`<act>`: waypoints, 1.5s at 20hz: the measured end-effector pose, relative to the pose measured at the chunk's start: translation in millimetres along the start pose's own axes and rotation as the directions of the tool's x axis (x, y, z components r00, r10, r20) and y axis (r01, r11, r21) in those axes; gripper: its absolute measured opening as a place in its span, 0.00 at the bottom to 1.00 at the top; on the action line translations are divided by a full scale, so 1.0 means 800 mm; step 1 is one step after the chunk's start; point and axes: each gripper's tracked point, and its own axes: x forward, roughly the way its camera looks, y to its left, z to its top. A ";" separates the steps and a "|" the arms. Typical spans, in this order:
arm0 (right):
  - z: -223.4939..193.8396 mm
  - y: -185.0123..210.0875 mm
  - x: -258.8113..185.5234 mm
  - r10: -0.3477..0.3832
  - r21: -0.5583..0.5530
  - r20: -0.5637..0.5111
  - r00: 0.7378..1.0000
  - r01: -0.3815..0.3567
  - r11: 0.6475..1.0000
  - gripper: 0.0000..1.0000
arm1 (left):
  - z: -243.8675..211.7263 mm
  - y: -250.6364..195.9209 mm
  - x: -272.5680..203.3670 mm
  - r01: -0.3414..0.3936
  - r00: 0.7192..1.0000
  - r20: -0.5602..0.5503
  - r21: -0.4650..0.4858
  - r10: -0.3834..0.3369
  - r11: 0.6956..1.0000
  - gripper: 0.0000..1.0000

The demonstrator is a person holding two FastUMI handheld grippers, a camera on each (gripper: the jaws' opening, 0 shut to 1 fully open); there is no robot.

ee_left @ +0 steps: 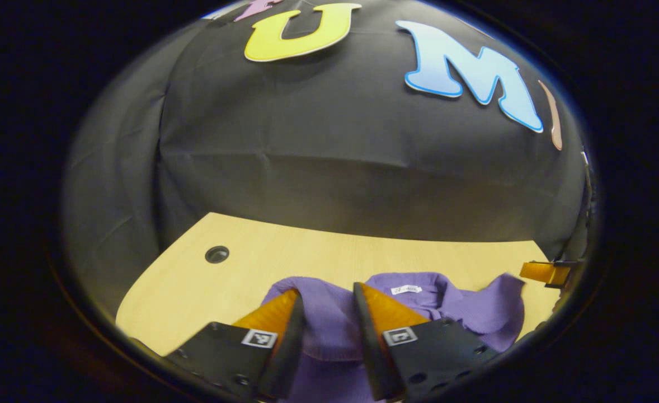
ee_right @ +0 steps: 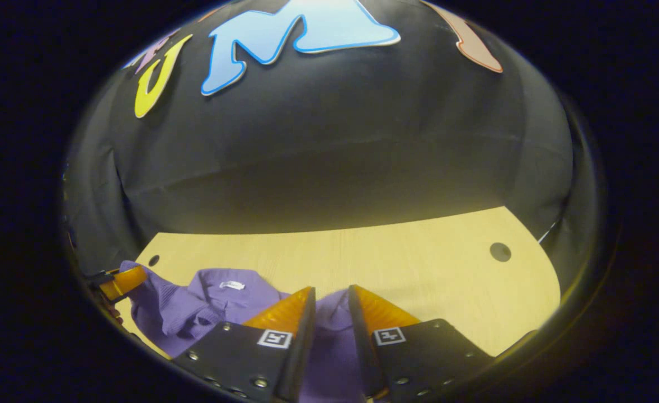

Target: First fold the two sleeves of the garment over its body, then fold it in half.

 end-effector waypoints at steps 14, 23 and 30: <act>0.092 0.067 -0.183 -0.050 -0.173 0.308 0.950 0.107 0.979 0.77 | 0.097 -0.009 -0.152 0.071 0.970 0.230 0.020 -0.074 0.997 0.95; 0.075 0.118 -0.335 -0.084 -0.186 0.451 0.888 0.186 0.965 0.77 | 0.122 -0.002 -0.318 0.160 0.911 0.375 0.060 -0.171 0.985 0.94; 0.045 0.134 -0.407 -0.110 -0.209 0.493 0.863 0.240 0.948 0.88 | 0.117 0.008 -0.395 0.168 0.887 0.416 0.110 -0.199 0.980 0.94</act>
